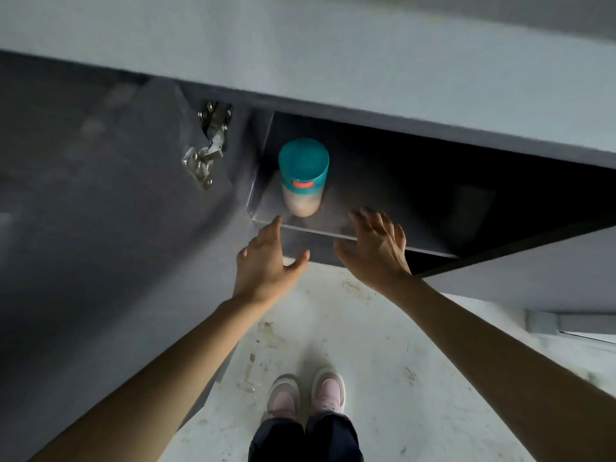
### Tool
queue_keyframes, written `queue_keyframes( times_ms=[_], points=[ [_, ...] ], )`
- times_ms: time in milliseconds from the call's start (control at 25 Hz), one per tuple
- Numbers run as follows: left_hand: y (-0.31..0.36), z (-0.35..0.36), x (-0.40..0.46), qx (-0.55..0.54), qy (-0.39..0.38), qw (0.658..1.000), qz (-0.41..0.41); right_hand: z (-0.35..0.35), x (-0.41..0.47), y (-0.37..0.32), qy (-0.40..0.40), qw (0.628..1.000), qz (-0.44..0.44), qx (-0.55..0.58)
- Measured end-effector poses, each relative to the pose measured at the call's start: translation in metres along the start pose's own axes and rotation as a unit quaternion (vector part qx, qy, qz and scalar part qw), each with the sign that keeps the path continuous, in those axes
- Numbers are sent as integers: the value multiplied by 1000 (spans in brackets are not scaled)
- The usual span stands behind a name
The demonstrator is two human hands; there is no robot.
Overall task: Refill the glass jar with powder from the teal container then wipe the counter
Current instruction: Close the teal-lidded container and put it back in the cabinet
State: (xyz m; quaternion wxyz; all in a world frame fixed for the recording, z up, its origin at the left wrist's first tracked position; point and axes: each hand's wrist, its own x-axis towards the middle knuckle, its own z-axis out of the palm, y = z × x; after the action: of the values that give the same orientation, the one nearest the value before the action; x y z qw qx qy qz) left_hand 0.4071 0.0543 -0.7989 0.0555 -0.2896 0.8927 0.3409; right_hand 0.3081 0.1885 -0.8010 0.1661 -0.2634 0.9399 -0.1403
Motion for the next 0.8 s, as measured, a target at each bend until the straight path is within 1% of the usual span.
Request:
queue_keyframes(
  times_ms=[120, 200, 240, 320, 400, 440, 640, 800],
  points=[
    [35, -27, -33, 22, -37, 999, 25, -51, -26, 3, -105, 991, -25, -80],
    [59, -47, -50, 48, -59, 996, 46, -89, -41, 3, -139, 987, -22, -76],
    [73, -60, -59, 60, -70, 994, 53, -109, -52, 3, -134, 988, -17, -70],
    [98, -82, -79, 65, -82, 993, 62, -142, -79, 2, -100, 994, -15, -45],
    [124, -101, -98, 66, -82, 992, 74, -170, -107, 2, -76, 997, -15, 3],
    [135, -109, -105, 69, -79, 991, 85, -183, -119, 2, -77, 997, -14, 26],
    [195, -154, -128, 80, -46, 985, 147, -251, -157, 8, -90, 989, -3, 118],
    [230, -188, -132, 73, -13, 980, 184, -300, -162, 11, -55, 987, -5, 150]
  ],
)
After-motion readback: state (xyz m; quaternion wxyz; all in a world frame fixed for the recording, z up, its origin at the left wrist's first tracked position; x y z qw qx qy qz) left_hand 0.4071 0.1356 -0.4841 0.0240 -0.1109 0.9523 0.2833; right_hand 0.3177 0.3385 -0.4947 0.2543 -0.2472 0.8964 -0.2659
